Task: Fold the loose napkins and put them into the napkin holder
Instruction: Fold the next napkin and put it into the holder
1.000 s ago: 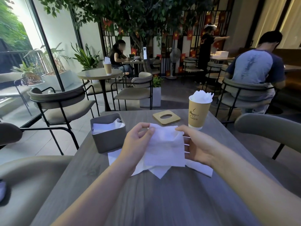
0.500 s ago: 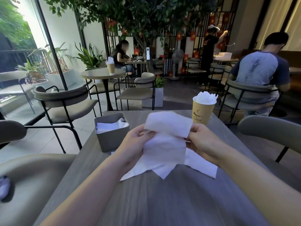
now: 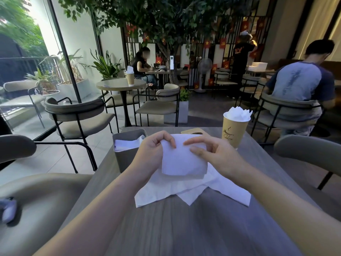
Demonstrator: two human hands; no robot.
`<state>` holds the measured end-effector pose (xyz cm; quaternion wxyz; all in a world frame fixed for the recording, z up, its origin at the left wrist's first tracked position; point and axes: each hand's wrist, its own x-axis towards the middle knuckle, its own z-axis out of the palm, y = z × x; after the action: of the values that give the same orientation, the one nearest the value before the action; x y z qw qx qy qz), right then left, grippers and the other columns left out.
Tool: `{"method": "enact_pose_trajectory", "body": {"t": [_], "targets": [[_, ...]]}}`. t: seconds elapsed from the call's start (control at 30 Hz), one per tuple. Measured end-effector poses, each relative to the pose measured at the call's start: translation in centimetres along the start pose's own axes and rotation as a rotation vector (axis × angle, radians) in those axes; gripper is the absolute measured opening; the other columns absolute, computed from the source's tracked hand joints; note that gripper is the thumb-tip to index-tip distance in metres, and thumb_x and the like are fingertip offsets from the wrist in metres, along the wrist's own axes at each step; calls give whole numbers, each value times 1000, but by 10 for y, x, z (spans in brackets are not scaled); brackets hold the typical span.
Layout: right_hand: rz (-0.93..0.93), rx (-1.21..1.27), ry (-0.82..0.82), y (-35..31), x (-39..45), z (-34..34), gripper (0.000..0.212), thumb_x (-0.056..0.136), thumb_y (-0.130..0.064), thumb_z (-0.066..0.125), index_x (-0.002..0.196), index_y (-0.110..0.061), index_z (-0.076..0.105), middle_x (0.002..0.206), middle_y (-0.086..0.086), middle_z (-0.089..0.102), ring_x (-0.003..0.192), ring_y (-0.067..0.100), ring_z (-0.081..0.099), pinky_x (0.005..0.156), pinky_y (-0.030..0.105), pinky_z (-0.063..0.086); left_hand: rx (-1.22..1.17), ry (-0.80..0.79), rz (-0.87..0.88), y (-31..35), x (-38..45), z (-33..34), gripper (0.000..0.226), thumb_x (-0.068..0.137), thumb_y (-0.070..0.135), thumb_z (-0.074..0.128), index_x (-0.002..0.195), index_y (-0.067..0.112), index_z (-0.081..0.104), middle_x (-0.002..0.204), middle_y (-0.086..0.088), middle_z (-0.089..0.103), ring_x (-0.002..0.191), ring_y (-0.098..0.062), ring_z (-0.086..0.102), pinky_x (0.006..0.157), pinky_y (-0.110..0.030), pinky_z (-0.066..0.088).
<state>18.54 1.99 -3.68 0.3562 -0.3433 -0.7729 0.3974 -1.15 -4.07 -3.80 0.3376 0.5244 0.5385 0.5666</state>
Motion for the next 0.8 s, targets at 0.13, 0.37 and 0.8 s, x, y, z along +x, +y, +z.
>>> {"method": "enact_pose_trajectory", "body": {"t": [0.13, 0.37, 0.8], "targets": [[-55, 44, 67, 0, 9, 3, 17, 93, -15, 74, 108, -21, 79, 63, -27, 53, 57, -1, 47, 58, 6, 37, -49, 39, -44, 4, 3, -11, 35, 97, 13, 43, 95, 31, 74, 86, 2, 67, 76, -16, 60, 63, -29, 46], [-32, 142, 70, -7, 26, 12, 24, 90, -9, 77, 106, -26, 78, 101, -3, 79, 92, 13, 73, 81, 23, 58, 149, 17, 106, -6, 6, -30, 25, 97, 39, 63, 121, 42, 63, 90, -26, 68, 78, -35, 61, 77, -36, 48], [22, 29, 57, -4, 57, 40, 24, 90, -11, 76, 106, -29, 78, 109, 8, 74, 103, 36, 66, 90, 53, 57, 290, 31, 107, -3, 4, -50, 43, 94, 62, 48, 137, 55, 43, 93, -9, 57, 78, -16, 56, 74, -23, 43]]}}
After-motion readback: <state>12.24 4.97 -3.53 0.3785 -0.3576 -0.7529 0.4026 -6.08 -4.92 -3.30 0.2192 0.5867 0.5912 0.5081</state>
